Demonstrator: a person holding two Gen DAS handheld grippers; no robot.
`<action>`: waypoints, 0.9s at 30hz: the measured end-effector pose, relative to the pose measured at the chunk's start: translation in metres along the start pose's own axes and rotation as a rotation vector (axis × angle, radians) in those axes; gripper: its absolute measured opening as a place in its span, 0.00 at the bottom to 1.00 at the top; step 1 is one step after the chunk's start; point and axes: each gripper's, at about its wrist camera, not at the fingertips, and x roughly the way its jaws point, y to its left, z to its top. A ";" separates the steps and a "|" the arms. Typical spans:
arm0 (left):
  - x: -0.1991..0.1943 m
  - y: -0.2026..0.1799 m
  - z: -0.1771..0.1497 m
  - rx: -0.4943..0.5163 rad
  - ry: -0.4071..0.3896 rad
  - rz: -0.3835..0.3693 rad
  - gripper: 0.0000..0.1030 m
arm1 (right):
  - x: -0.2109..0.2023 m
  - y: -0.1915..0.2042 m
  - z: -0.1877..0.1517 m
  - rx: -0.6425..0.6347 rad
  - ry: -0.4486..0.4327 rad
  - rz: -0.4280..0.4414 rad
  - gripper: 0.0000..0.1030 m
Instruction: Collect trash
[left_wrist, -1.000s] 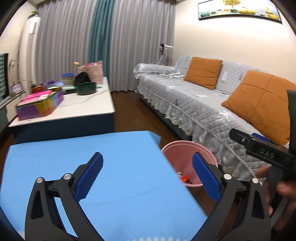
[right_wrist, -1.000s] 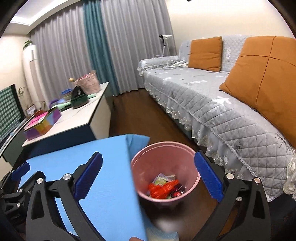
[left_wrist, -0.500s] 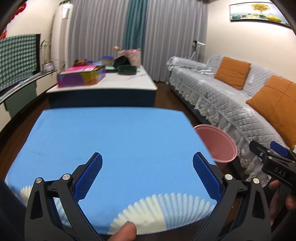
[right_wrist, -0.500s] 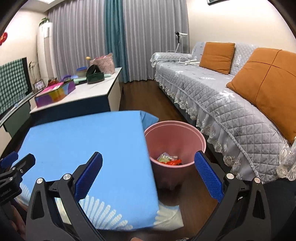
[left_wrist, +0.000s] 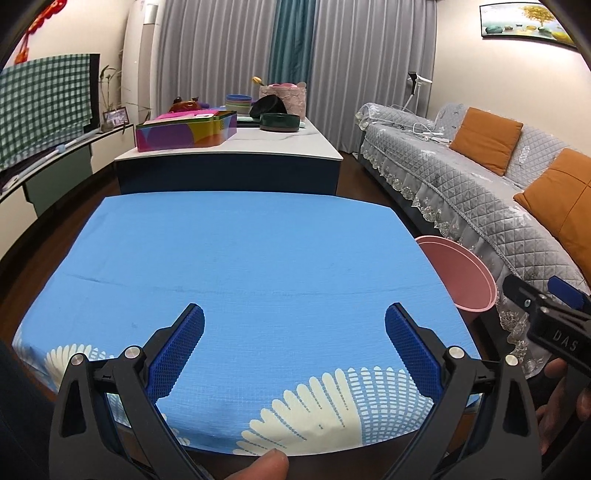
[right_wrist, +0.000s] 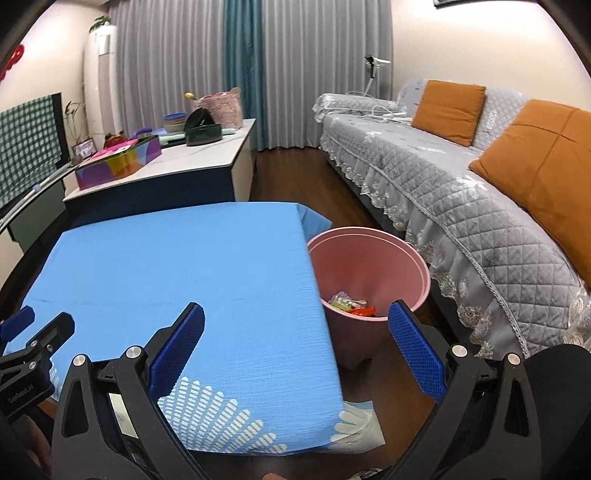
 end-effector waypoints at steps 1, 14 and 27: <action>0.000 0.000 0.000 -0.001 0.001 0.001 0.92 | 0.000 0.001 0.000 -0.005 -0.001 0.002 0.95; -0.002 -0.004 0.001 0.014 -0.018 0.003 0.92 | -0.004 0.000 0.001 0.001 -0.014 0.001 0.95; -0.002 -0.007 0.001 0.015 -0.016 0.005 0.92 | -0.005 0.003 0.003 -0.010 -0.017 0.000 0.95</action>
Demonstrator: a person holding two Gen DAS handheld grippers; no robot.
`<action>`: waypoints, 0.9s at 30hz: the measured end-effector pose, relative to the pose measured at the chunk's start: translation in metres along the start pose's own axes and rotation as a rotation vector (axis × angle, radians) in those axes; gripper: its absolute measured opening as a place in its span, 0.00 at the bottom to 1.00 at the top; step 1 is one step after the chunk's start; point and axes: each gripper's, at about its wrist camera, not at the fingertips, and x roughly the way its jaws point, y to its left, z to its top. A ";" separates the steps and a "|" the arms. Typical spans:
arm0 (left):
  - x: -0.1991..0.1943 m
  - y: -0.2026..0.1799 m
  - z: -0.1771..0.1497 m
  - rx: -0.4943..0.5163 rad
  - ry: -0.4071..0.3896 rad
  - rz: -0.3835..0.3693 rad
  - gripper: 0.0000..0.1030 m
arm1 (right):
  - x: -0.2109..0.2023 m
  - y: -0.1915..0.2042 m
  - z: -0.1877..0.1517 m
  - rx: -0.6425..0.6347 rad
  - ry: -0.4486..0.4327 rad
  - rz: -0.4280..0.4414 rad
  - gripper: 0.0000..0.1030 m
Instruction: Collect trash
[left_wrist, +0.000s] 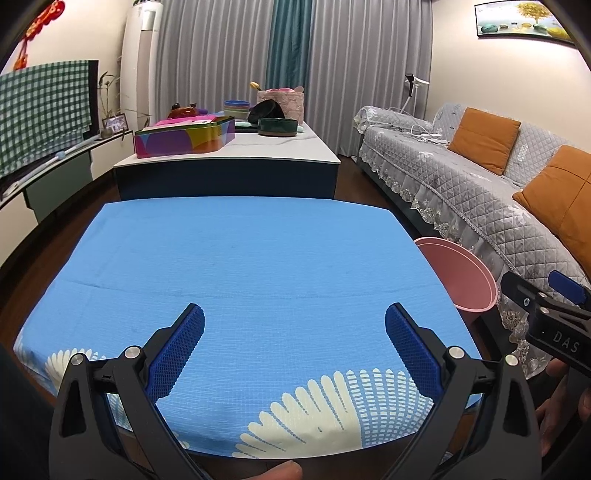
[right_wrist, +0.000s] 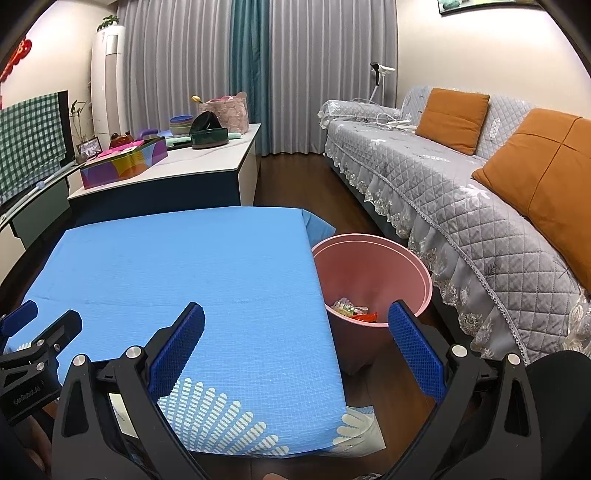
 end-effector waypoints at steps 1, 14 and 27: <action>0.000 0.000 0.000 0.000 0.000 0.000 0.92 | 0.000 0.000 0.000 0.001 0.001 0.000 0.95; -0.001 0.001 0.000 -0.006 -0.005 0.010 0.92 | 0.000 -0.001 0.001 -0.006 -0.006 0.000 0.95; 0.001 0.003 -0.002 -0.006 -0.003 0.017 0.92 | 0.001 0.002 -0.001 -0.016 -0.005 -0.001 0.95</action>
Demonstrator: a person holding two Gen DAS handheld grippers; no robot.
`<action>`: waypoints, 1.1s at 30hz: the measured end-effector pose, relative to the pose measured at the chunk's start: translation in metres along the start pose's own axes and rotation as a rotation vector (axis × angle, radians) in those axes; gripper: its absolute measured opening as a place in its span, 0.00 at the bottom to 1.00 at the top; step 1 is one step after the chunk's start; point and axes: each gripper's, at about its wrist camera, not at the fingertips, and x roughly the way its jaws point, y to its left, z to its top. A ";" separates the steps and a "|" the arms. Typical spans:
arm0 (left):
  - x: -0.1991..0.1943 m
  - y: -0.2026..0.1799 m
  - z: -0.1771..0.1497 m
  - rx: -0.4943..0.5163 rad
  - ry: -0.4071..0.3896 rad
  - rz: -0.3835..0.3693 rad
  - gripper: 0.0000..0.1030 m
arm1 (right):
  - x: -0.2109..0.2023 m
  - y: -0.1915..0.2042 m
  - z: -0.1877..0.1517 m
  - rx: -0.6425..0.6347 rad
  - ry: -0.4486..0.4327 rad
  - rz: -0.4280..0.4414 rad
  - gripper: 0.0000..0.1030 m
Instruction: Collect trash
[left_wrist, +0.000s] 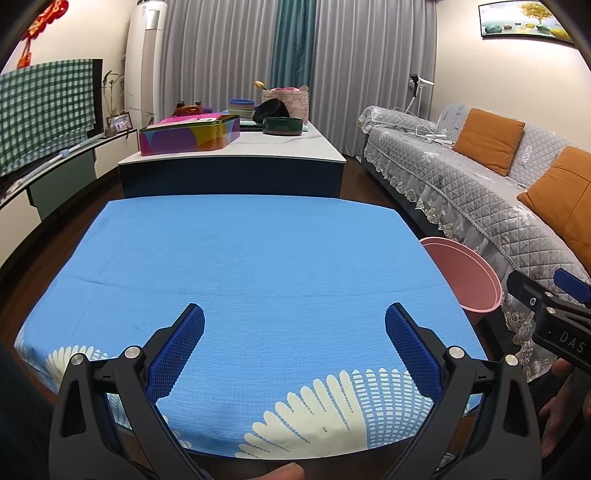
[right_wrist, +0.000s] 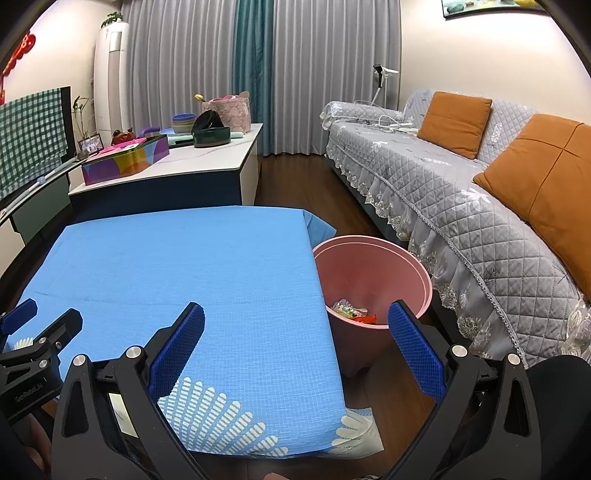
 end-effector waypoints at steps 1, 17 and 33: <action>0.000 0.000 0.000 0.000 0.000 0.000 0.92 | 0.000 0.000 0.000 0.000 -0.001 0.000 0.95; 0.000 0.000 -0.001 0.000 -0.002 -0.001 0.92 | 0.000 0.000 0.000 0.001 0.001 0.001 0.95; 0.005 -0.001 -0.005 0.006 0.029 -0.001 0.92 | 0.001 0.000 -0.001 0.001 0.001 0.002 0.95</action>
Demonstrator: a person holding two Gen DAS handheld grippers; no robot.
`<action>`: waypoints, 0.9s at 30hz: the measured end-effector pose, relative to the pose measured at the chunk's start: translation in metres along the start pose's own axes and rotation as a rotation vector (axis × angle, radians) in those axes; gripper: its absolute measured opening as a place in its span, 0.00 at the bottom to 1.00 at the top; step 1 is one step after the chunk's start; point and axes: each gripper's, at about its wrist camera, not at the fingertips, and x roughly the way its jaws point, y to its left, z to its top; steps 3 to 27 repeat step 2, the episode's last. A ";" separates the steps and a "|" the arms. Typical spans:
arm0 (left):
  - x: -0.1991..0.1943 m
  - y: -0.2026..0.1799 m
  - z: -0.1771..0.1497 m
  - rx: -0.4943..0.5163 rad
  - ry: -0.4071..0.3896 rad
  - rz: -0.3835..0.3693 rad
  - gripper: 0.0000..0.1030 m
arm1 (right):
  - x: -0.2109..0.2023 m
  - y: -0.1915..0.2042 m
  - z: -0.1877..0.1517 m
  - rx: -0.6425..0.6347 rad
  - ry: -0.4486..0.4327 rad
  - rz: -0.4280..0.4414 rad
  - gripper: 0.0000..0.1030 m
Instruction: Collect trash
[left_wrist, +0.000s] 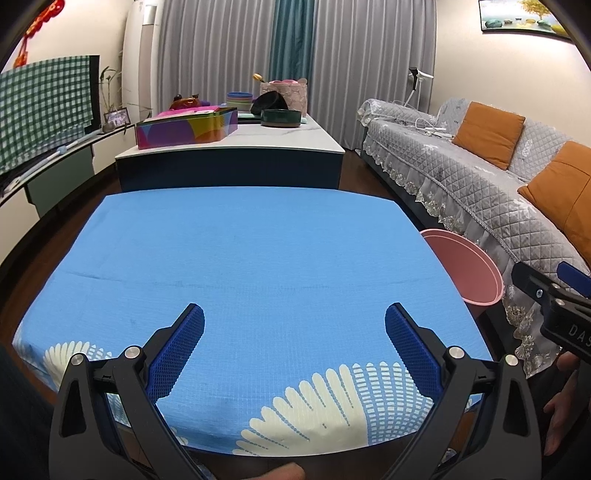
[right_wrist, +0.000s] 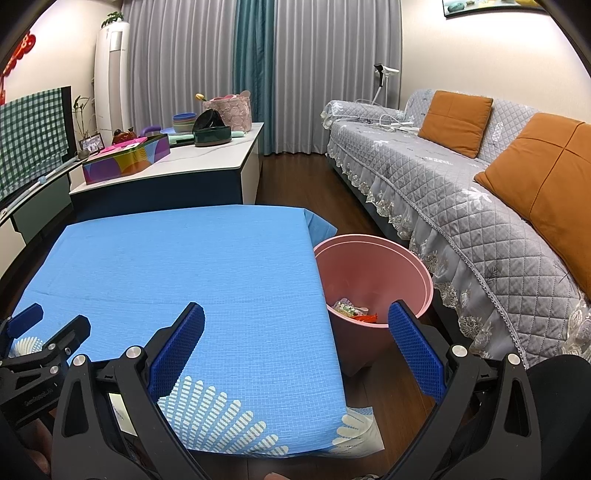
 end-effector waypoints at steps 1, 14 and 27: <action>0.000 0.000 0.000 0.003 -0.001 0.001 0.92 | 0.000 0.000 0.000 -0.001 0.000 0.000 0.95; -0.001 0.000 0.000 0.004 -0.003 0.002 0.92 | 0.000 0.000 0.000 -0.001 0.000 0.000 0.95; -0.001 0.000 0.000 0.004 -0.003 0.002 0.92 | 0.000 0.000 0.000 -0.001 0.000 0.000 0.95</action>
